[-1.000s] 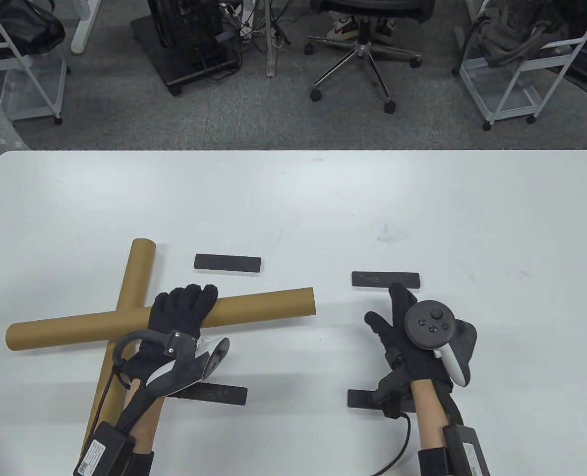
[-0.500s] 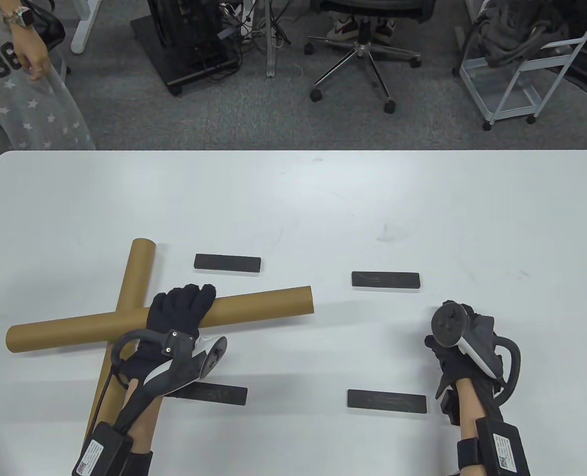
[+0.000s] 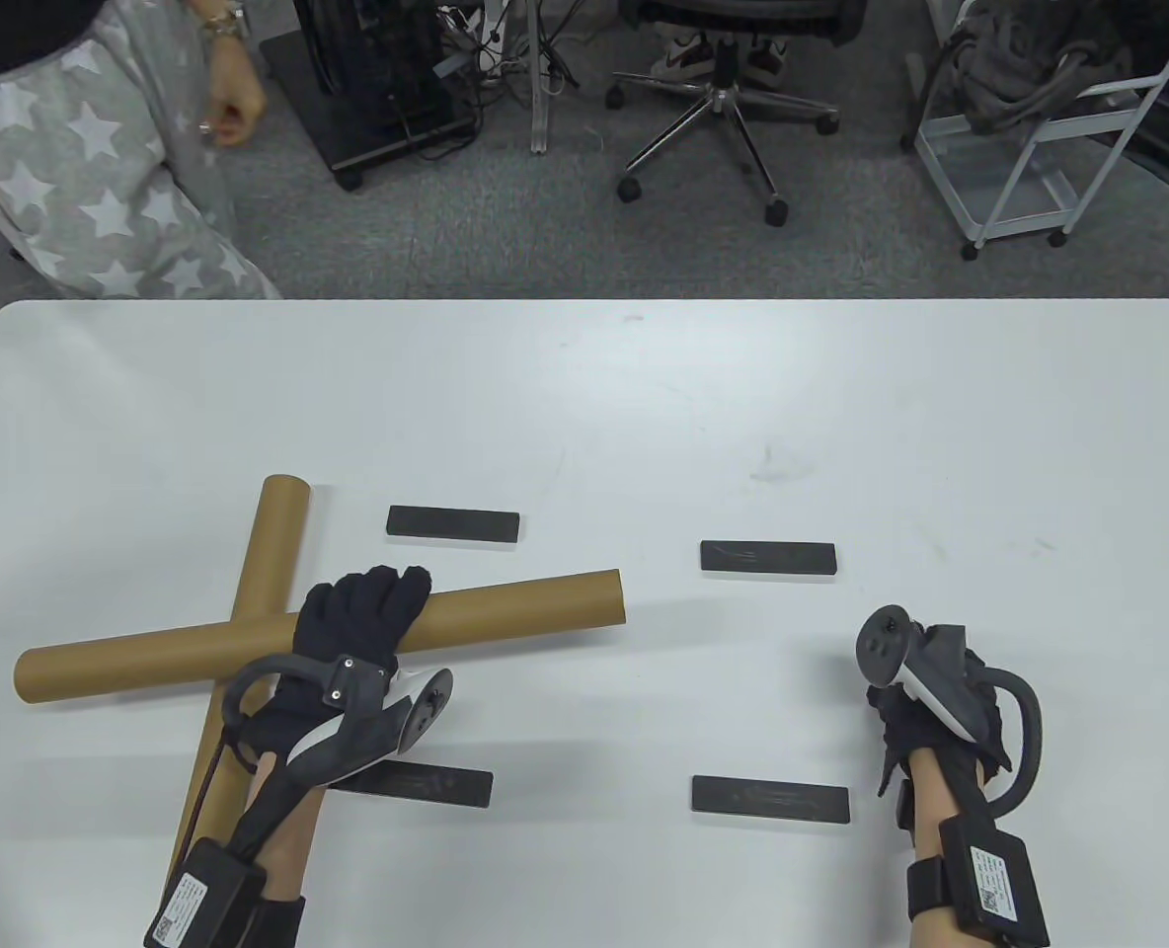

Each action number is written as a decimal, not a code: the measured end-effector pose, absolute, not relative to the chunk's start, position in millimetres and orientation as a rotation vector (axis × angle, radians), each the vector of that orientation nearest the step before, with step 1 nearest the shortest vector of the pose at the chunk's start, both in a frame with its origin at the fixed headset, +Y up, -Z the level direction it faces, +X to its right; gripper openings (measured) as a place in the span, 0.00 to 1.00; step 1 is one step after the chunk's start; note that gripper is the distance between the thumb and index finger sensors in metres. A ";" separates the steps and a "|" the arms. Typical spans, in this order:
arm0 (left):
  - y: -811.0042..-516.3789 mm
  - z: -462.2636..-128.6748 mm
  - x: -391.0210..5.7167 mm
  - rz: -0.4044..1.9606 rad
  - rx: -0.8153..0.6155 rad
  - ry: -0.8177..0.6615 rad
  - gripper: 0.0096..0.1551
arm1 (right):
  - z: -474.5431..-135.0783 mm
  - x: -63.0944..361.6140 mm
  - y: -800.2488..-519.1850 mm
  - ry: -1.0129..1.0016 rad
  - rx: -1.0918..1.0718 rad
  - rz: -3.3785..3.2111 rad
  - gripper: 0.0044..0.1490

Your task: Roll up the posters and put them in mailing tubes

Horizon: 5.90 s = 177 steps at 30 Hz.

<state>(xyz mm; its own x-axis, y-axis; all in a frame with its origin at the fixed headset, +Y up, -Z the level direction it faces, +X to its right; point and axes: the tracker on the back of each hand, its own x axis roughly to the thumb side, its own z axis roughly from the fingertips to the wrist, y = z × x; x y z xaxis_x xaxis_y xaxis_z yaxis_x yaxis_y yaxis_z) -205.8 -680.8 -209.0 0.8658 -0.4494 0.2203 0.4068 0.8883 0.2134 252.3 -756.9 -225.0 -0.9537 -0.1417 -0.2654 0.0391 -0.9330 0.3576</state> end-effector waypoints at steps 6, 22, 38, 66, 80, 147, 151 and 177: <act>-680.5 -208.6 -205.9 -0.457 0.163 -0.270 0.55 | -225.3 249.0 -757.5 -0.472 0.427 -2.949 0.44; -680.4 -208.5 -204.9 -0.469 0.164 -0.272 0.55 | -224.2 237.9 -730.5 -0.287 0.348 -3.252 0.40; -680.6 -207.0 -202.9 -0.466 0.173 -0.283 0.55 | -233.2 184.8 -703.3 -0.261 0.084 -4.226 0.39; -681.9 -205.2 -196.1 -0.471 0.172 -0.306 0.55 | -242.8 113.7 -717.2 -0.530 -0.193 -4.397 0.39; -682.1 -204.7 -193.4 -0.484 0.174 -0.308 0.55 | -237.1 99.8 -711.1 -0.395 -0.097 -4.393 0.38; -606.5 -242.7 -194.7 -0.332 -0.083 -0.001 0.56 | -203.4 185.9 -717.6 -0.213 -0.075 -3.461 0.52; -614.8 -254.4 -197.0 -0.260 -0.118 0.033 0.57 | -203.7 189.7 -717.2 -0.229 -0.074 -3.493 0.52; -714.9 -300.6 -230.3 -0.286 -0.441 0.315 0.58 | -209.3 190.9 -720.7 -0.320 -0.069 -3.514 0.52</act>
